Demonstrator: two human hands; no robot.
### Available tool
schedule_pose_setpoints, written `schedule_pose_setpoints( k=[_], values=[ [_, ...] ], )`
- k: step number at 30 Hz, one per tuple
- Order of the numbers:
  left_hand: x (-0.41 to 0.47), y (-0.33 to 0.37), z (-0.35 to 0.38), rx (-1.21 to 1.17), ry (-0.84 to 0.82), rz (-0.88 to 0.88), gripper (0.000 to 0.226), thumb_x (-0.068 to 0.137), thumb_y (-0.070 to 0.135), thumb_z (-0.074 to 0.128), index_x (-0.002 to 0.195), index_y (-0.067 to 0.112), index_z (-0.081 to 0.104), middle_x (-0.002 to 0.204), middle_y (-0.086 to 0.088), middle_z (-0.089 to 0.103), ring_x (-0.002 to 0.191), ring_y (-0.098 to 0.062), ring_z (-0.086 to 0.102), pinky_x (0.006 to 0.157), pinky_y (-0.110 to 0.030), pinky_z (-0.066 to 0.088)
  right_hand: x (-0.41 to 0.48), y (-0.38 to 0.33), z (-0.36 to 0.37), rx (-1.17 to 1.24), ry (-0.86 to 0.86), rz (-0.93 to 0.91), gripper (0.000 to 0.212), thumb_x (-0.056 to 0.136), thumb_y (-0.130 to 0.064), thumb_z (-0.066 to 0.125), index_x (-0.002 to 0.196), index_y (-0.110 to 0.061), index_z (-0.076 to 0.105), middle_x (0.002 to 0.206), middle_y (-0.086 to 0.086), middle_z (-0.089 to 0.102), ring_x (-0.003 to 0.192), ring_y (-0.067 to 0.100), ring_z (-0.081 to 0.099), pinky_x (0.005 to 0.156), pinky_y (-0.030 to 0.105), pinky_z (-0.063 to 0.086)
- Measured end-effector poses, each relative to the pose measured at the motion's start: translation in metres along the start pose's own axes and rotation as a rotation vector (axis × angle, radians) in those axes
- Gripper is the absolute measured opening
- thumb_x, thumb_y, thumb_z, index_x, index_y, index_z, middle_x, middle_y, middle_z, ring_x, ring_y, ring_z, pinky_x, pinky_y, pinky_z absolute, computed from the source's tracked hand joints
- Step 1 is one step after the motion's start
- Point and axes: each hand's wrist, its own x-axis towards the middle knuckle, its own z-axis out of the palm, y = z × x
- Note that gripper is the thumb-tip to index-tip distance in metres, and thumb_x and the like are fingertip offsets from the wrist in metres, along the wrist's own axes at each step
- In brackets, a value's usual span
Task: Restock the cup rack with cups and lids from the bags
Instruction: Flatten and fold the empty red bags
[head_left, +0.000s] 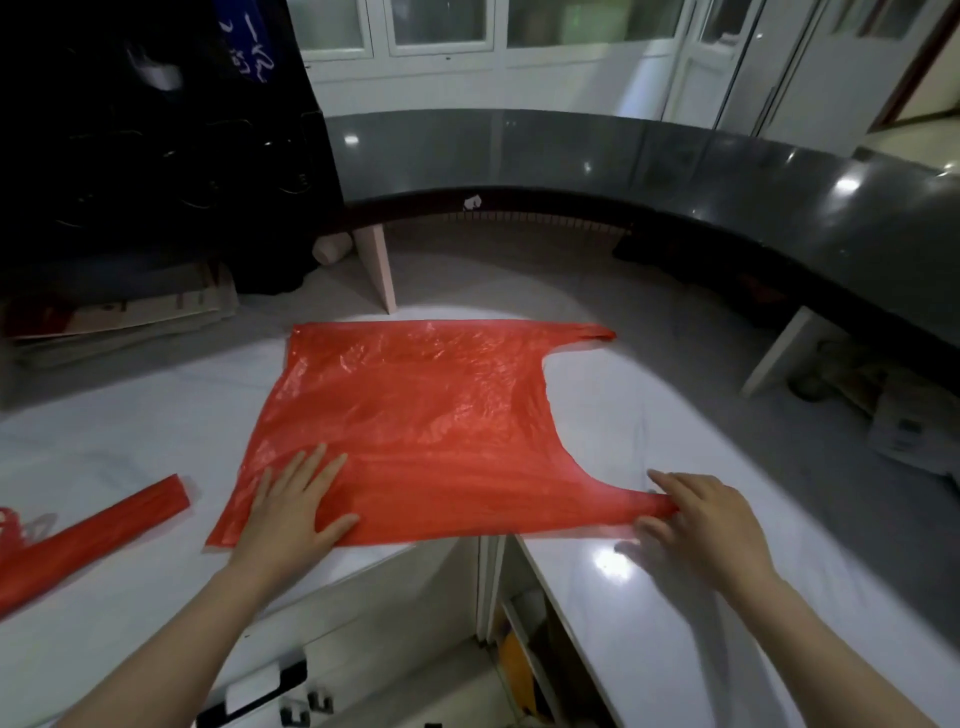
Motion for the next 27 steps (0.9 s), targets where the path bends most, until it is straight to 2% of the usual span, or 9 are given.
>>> schedule_pose_setpoints(
  k=[2, 4, 7, 9, 13, 19, 23, 25, 27],
  values=[
    [-0.002, 0.003, 0.001, 0.001, 0.078, 0.04, 0.075, 0.085, 0.073, 0.029, 0.149, 0.04, 0.011, 0.158, 0.008, 0.009, 0.145, -0.012, 0.002, 0.118, -0.045, 0.0, 0.006, -0.015, 0.001, 0.001, 0.023, -0.049, 0.064, 0.061, -0.044, 0.086, 0.113, -0.009, 0.07, 0.108, 0.012, 0.07, 0.096, 0.036, 0.067, 0.079, 0.049, 0.053],
    [0.002, 0.007, 0.003, -0.003, 0.115, -0.039, 0.069, 0.089, 0.069, 0.029, 0.15, 0.038, 0.014, 0.159, 0.004, 0.009, 0.146, -0.015, 0.002, 0.118, -0.046, -0.001, 0.014, -0.033, 0.006, -0.015, -0.012, -0.053, 0.061, 0.074, -0.044, 0.077, 0.125, -0.012, 0.063, 0.126, 0.013, 0.062, 0.116, 0.035, 0.059, 0.094, 0.051, 0.045],
    [0.012, 0.014, 0.004, -0.017, 0.042, -0.217, 0.07, 0.09, 0.066, 0.028, 0.151, 0.037, 0.009, 0.16, 0.0, 0.002, 0.146, -0.025, -0.003, 0.115, -0.051, -0.004, 0.029, -0.079, 0.016, 0.039, -0.13, -0.057, 0.06, 0.095, -0.047, 0.047, 0.148, -0.023, 0.032, 0.156, 0.006, 0.027, 0.145, 0.027, 0.021, 0.115, 0.048, 0.016],
    [0.017, 0.02, 0.01, -0.017, -0.075, -0.255, 0.07, 0.089, 0.069, 0.02, 0.15, 0.039, 0.001, 0.16, 0.0, -0.005, 0.146, -0.027, -0.008, 0.114, -0.055, -0.007, 0.04, -0.122, 0.029, 0.056, -0.211, -0.124, 0.063, 0.097, -0.054, 0.031, 0.152, -0.031, 0.01, 0.161, 0.0, 0.002, 0.148, 0.021, -0.002, 0.117, 0.045, 0.0],
    [0.017, 0.018, 0.015, -0.001, -0.14, -0.289, 0.071, 0.086, 0.073, 0.011, 0.147, 0.043, -0.009, 0.159, -0.001, -0.012, 0.145, -0.029, -0.013, 0.114, -0.055, -0.009, 0.052, -0.205, 0.049, 0.117, -0.336, -0.312, 0.07, 0.092, -0.065, 0.026, 0.151, -0.038, -0.002, 0.158, -0.003, -0.019, 0.145, 0.02, -0.02, 0.114, 0.05, -0.011],
    [0.003, 0.001, 0.013, -0.004, -0.078, -0.347, 0.077, 0.084, 0.075, 0.008, 0.149, 0.037, -0.006, 0.159, -0.005, -0.011, 0.145, -0.028, -0.01, 0.116, -0.047, -0.007, 0.041, -0.175, 0.07, -0.05, -0.461, -0.266, 0.1, 0.077, -0.079, 0.042, 0.146, -0.042, -0.02, 0.157, -0.004, -0.024, 0.144, 0.026, -0.021, 0.112, 0.056, -0.012],
    [-0.012, -0.024, 0.006, -0.012, -0.06, -0.383, 0.074, 0.088, 0.068, 0.004, 0.151, 0.029, -0.003, 0.16, -0.007, -0.005, 0.146, -0.023, -0.003, 0.119, -0.042, 0.0, 0.04, -0.158, 0.065, -0.082, -0.493, -0.264, 0.107, 0.077, -0.065, 0.056, 0.143, -0.043, -0.024, 0.157, -0.004, -0.023, 0.144, 0.026, -0.022, 0.112, 0.057, -0.009],
    [-0.014, -0.029, 0.004, -0.017, -0.065, -0.357, 0.073, 0.09, 0.066, 0.006, 0.151, 0.028, -0.008, 0.16, -0.007, -0.008, 0.146, -0.022, -0.005, 0.119, -0.04, -0.002, 0.037, -0.165, 0.061, -0.073, -0.461, -0.251, 0.1, 0.082, -0.055, 0.057, 0.147, -0.04, -0.018, 0.158, -0.003, -0.021, 0.145, 0.027, -0.019, 0.113, 0.056, -0.009],
    [-0.018, -0.03, 0.003, -0.037, -0.03, -0.31, 0.073, 0.091, 0.064, 0.007, 0.149, 0.026, -0.014, 0.158, -0.006, -0.014, 0.146, -0.021, -0.008, 0.118, -0.039, -0.003, 0.028, -0.17, 0.054, -0.045, -0.349, -0.243, 0.091, 0.081, -0.041, 0.065, 0.152, -0.03, 0.01, 0.16, 0.002, 0.004, 0.147, 0.031, 0.004, 0.114, 0.057, 0.003]
  ],
)
